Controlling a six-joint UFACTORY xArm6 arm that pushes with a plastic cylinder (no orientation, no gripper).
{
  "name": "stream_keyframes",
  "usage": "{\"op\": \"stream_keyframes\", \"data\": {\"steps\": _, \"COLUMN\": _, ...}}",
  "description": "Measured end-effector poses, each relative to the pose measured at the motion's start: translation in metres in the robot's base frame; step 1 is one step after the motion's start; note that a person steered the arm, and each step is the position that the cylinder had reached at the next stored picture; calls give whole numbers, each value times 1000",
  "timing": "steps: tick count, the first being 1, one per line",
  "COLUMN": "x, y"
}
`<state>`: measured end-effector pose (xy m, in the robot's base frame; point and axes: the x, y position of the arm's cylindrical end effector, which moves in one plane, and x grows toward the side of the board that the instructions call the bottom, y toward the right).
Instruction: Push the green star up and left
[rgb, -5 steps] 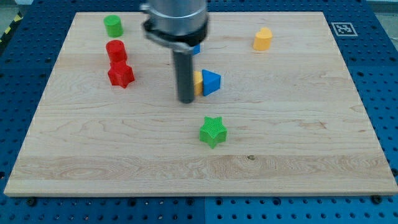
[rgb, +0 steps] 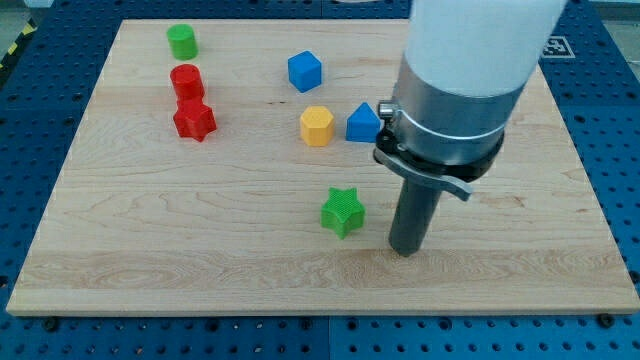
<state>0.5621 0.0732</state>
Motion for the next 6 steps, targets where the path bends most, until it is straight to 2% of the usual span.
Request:
{"op": "stream_keyframes", "data": {"steps": 2, "x": -8, "y": -49}}
{"op": "stream_keyframes", "data": {"steps": 4, "x": -51, "y": -45}}
{"op": "stream_keyframes", "data": {"steps": 6, "x": -77, "y": -85}}
